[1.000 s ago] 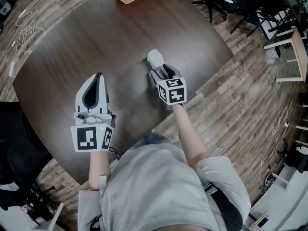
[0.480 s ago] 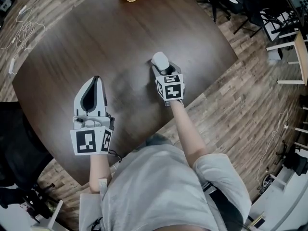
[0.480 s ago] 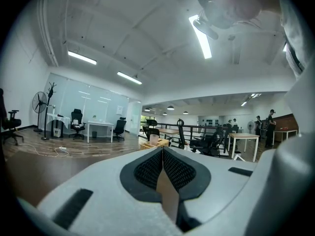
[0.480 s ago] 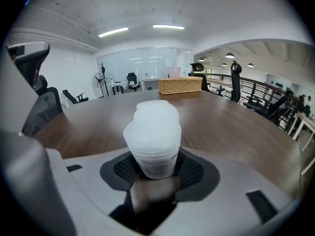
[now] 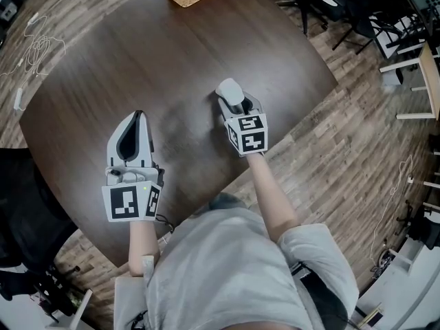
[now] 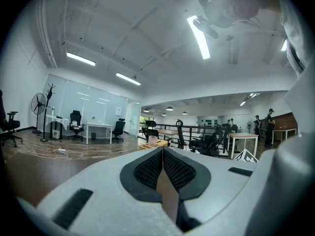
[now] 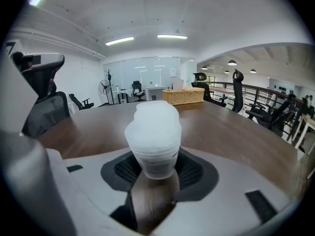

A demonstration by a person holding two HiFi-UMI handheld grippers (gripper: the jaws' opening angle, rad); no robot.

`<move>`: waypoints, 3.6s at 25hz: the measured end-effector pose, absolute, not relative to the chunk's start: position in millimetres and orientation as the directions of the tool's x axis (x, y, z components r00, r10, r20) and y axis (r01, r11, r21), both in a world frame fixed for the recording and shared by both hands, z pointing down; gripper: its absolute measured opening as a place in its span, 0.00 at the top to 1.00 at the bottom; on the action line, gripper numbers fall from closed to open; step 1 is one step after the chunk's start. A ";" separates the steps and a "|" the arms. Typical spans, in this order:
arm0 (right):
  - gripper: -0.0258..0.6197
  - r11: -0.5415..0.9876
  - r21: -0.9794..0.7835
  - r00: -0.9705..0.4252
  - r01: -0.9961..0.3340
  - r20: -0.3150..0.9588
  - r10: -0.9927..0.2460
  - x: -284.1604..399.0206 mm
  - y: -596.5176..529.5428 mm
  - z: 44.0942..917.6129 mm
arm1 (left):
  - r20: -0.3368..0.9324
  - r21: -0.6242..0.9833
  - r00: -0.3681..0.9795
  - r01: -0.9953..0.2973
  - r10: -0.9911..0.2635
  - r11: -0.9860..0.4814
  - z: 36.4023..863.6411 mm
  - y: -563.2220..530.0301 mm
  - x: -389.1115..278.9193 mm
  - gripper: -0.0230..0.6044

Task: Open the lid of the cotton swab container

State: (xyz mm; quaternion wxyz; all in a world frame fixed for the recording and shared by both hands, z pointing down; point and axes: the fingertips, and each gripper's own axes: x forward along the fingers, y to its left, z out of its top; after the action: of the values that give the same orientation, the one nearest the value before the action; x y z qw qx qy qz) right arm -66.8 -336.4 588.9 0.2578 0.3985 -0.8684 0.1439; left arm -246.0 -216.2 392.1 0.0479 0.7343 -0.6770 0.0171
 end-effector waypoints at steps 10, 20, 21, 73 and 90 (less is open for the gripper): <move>0.66 0.724 -0.092 -0.661 -0.683 0.498 -0.561 -60.8 -297.7 508.4 | 0.051 0.023 0.163 -0.987 -0.985 -0.162 374.0 -214.4 -210.5 0.95; 0.66 0.763 -0.072 -0.701 -0.643 0.455 -0.548 -34.9 -259.1 452.0 | 0.012 -0.029 0.314 -0.949 -0.949 -0.314 350.2 -204.1 -156.3 0.95; 0.66 0.766 -0.070 -0.705 -0.638 0.454 -0.545 -32.0 -255.2 447.3 | 0.005 -0.027 0.340 -0.940 -0.940 -0.340 347.0 -202.9 -149.5 0.95; 0.66 0.951 0.169 -0.797 -0.260 0.518 -0.310 11.5 -130.9 385.8 | 0.232 -0.305 0.936 -0.188 -0.265 -0.933 325.3 -112.7 37.1 0.57; 0.66 0.962 0.101 -0.811 -0.253 0.520 -0.268 -0.8 -124.8 387.1 | 0.225 -0.443 0.939 -0.139 -0.260 -0.886 321.9 -101.9 30.0 0.60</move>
State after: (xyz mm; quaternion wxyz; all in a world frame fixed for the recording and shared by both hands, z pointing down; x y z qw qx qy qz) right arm -0.8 -124.8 387.1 0.2754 0.1368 -0.9515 -0.0133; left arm 30.0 -101.9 321.9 -0.2154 0.9608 -0.1036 0.1405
